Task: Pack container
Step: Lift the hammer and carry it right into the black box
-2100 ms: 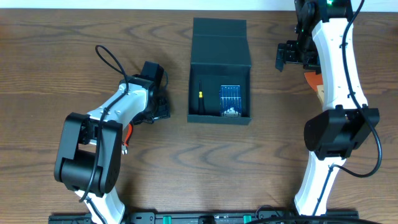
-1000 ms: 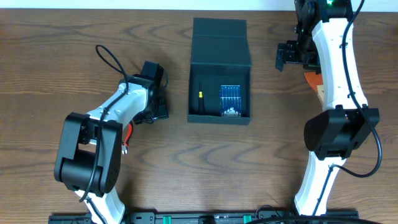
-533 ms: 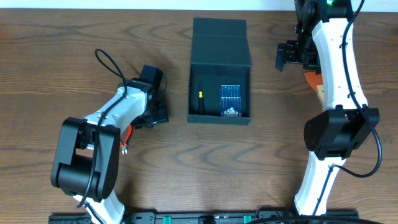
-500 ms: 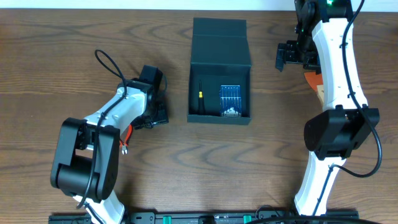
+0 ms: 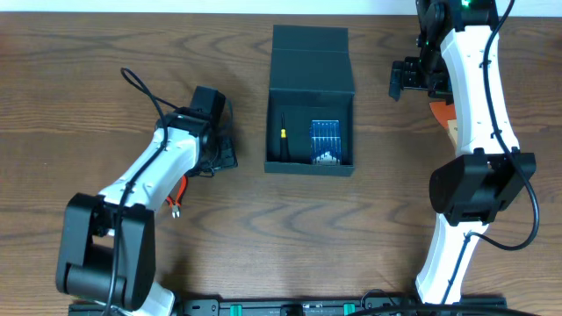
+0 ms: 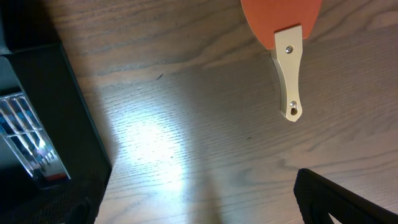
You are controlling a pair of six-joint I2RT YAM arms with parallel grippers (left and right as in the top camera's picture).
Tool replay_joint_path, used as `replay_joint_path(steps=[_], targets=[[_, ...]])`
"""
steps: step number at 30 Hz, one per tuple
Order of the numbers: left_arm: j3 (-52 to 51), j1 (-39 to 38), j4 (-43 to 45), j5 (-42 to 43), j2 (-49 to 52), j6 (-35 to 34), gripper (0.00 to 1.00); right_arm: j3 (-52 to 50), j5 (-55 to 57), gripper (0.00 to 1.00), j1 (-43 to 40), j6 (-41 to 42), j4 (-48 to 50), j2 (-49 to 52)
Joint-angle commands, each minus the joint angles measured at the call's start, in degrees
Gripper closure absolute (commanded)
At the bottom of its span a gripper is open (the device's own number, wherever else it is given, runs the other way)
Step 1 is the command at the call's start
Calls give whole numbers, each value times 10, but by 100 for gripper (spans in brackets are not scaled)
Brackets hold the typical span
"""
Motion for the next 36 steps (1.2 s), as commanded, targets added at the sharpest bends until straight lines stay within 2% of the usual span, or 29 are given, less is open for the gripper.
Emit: replay_joint_path(steps=[1, 8, 19, 28, 36], targets=[[-1, 1, -2, 5, -28, 3, 39, 8, 2, 1, 2, -5, 1, 2], [6, 1, -11, 5, -83, 42, 39, 8, 1, 1, 2, -5, 1, 2], [101, -21, -62, 25, -116, 92, 39, 8, 1, 1, 2, -5, 1, 2], [163, -80, -60, 36, -116, 165, 40, 8, 2, 1, 2, -5, 1, 2], [168, -140, -48, 36, -116, 239, 41, 8, 2, 1, 2, -5, 1, 2]])
